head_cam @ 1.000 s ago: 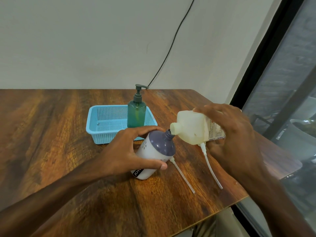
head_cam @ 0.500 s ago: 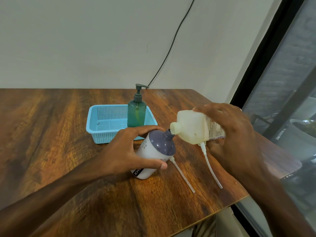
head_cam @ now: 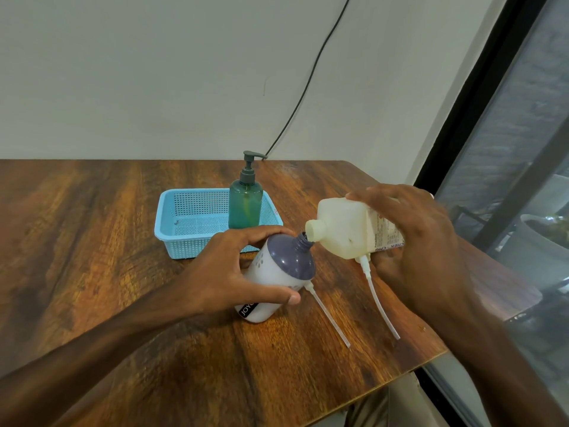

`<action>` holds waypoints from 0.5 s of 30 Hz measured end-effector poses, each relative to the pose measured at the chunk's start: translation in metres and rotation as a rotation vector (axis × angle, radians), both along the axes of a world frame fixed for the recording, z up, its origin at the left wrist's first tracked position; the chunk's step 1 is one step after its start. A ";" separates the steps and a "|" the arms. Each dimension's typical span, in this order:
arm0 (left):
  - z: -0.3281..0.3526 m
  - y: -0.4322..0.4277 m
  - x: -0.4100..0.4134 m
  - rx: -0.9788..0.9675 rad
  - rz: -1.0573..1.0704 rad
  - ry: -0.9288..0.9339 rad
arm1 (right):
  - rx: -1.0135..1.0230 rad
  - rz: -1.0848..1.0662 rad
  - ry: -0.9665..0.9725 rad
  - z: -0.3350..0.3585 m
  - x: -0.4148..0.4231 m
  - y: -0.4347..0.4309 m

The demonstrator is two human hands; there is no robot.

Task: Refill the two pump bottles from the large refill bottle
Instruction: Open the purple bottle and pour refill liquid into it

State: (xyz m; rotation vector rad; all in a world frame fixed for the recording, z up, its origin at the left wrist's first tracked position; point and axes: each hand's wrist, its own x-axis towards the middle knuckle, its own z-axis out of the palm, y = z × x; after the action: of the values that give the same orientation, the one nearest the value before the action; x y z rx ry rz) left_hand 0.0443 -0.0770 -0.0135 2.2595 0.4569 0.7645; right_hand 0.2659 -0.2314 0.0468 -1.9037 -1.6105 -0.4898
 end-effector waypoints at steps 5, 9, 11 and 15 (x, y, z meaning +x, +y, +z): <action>-0.001 0.001 0.000 0.003 -0.001 0.004 | 0.008 0.013 -0.008 0.001 0.001 0.000; 0.000 0.000 0.000 -0.003 -0.008 -0.001 | -0.003 0.007 -0.010 0.002 0.000 0.000; -0.001 0.000 0.000 -0.001 -0.007 -0.007 | -0.005 0.009 -0.009 0.002 0.000 0.000; 0.000 -0.001 0.000 0.017 -0.001 -0.020 | 0.000 0.008 -0.017 0.003 0.000 0.001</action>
State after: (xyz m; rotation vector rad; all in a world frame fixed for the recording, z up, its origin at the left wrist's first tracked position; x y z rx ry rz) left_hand 0.0448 -0.0778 -0.0136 2.2659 0.4409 0.7931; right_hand 0.2659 -0.2305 0.0498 -1.8969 -1.6286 -0.5040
